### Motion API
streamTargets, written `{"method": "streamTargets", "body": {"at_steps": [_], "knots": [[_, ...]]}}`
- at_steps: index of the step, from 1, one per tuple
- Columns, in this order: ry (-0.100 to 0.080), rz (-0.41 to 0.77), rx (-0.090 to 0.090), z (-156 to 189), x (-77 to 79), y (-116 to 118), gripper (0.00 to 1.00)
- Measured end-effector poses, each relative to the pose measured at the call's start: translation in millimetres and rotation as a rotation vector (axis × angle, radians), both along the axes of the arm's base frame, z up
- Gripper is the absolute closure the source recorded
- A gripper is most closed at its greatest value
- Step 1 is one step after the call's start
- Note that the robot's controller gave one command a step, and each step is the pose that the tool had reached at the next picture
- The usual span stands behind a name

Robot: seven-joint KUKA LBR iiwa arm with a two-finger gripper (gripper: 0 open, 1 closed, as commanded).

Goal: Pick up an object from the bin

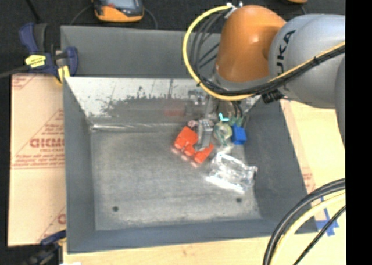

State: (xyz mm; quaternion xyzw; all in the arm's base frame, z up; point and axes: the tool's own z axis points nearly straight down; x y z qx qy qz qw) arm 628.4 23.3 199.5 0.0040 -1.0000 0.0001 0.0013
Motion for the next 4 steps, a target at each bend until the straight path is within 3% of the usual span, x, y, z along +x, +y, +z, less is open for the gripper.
{"method": "streamTargets", "body": {"at_steps": [1,2,3,4], "knots": [[-0.016,0.231,0.005,-115.2,6.4,-68.0,0.0],[-0.014,0.227,-0.002,-115.4,6.5,-73.3,1.0],[-0.014,0.227,-0.002,-115.5,6.4,-73.3,0.0],[-0.01,0.214,0.002,-120.2,-4.8,-85.9,0.0]]}}
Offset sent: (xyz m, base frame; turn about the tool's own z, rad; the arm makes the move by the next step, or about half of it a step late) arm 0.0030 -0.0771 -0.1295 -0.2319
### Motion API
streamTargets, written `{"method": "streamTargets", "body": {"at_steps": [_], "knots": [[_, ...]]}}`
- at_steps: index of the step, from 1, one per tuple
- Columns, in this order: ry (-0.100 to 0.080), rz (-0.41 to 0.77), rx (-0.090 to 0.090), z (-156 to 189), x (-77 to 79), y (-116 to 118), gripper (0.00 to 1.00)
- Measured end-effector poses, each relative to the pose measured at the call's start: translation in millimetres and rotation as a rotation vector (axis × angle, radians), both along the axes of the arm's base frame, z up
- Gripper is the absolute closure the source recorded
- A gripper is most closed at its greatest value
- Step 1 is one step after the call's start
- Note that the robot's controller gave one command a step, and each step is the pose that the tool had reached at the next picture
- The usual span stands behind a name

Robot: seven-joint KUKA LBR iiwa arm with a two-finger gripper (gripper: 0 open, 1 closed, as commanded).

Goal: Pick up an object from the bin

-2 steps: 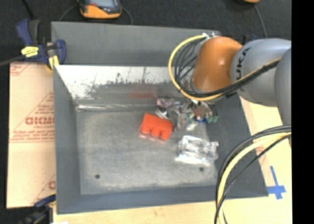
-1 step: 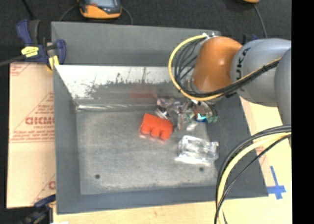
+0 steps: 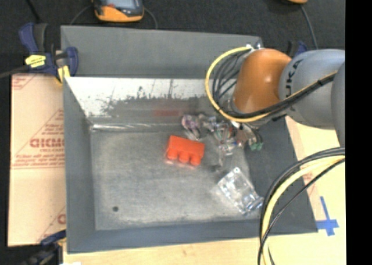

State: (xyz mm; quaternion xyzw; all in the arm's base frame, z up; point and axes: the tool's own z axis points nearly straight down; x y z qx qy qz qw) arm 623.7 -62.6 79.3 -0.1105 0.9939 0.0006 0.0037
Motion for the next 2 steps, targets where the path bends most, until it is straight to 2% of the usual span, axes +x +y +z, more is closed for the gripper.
{"method": "streamTargets", "body": {"at_steps": [1,2], "knots": [[-0.001,0.002,0.002,-8.3,14.4,77.6,0.0],[-0.002,-0.006,-0.001,-7.2,14.7,72.1,1.0]]}}
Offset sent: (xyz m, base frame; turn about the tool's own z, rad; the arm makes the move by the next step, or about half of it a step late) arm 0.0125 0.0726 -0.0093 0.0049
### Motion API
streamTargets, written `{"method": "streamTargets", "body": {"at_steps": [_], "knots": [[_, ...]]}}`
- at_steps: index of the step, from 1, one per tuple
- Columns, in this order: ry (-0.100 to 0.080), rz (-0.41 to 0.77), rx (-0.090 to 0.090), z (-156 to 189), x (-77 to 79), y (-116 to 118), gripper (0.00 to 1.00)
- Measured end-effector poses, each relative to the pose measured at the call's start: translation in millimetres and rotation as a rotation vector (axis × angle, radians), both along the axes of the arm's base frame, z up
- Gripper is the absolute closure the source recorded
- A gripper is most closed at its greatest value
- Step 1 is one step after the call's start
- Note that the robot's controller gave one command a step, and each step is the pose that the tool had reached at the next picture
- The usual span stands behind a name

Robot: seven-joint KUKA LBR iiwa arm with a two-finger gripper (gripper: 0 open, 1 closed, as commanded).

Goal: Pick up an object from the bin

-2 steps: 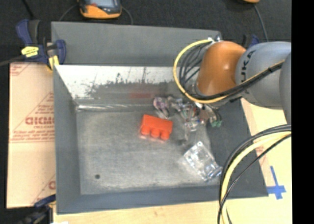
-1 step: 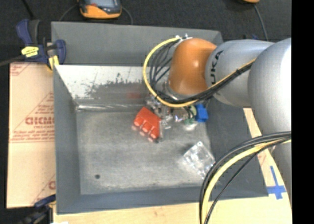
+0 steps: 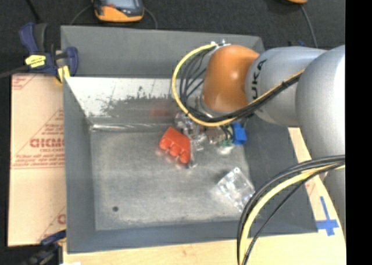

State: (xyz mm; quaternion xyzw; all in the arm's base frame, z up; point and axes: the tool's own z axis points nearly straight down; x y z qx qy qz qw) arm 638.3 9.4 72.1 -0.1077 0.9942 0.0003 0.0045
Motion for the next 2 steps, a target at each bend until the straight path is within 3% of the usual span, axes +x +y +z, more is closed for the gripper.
{"method": "streamTargets", "body": {"at_steps": [1,2], "knots": [[-0.004,-0.014,0.001,121.5,-12.5,23.7,1.0],[0.005,0.046,-0.003,140.8,-42.3,-2.1,1.0]]}}
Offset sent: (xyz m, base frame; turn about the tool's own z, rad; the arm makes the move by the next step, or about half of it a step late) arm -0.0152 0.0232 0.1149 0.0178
